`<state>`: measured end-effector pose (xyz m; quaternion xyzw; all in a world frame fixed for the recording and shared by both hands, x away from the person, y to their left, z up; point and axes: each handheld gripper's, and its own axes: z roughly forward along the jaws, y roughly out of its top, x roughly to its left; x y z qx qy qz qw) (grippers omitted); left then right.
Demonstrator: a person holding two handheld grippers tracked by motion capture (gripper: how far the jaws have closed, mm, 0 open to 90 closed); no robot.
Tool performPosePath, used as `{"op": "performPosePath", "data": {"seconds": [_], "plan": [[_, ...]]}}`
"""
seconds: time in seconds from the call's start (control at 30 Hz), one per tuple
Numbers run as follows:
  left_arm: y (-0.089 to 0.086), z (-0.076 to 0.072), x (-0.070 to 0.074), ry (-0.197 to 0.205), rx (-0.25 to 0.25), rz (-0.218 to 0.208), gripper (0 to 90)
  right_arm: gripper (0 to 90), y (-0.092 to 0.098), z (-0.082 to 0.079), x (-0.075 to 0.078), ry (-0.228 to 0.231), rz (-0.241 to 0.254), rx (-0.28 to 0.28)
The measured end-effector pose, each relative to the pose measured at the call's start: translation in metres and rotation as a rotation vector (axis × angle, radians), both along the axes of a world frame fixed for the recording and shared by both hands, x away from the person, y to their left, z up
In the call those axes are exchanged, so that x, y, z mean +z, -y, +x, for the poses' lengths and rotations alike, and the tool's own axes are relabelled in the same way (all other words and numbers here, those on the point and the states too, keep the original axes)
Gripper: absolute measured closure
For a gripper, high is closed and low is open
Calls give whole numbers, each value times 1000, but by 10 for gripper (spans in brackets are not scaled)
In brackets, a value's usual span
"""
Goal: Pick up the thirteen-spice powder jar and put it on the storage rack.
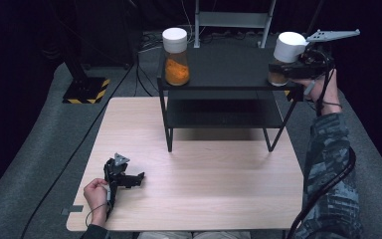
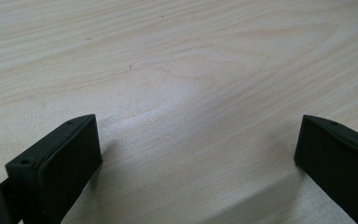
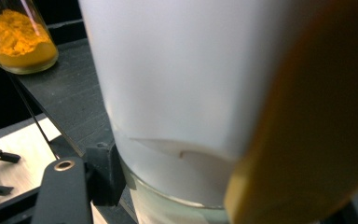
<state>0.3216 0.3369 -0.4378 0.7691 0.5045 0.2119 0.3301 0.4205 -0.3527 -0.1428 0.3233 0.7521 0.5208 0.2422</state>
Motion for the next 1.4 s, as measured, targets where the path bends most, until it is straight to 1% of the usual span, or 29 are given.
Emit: {"op": "performPosePath", "data": {"seconds": [0.27, 1.1, 1.2, 1.27, 1.3, 1.4], "plan": [[0, 0, 0, 0, 0, 0, 0, 300, 1, 0, -2, -9, 17, -6], [0, 0, 0, 0, 0, 0, 0, 298, 0, -2, -3, -4, 16, -12], [0, 0, 0, 0, 0, 0, 0, 296, -1, -1, -1, -10, 15, -14], [0, 0, 0, 0, 0, 0, 0, 259, -1, -1, 0, -17, 12, -10], [0, 0, 0, 0, 0, 0, 0, 216, -1, -2, 2, -23, 9, -12], [0, 0, 0, 0, 0, 0, 0, 119, -5, -4, 9, -46, -31, -23]]}}
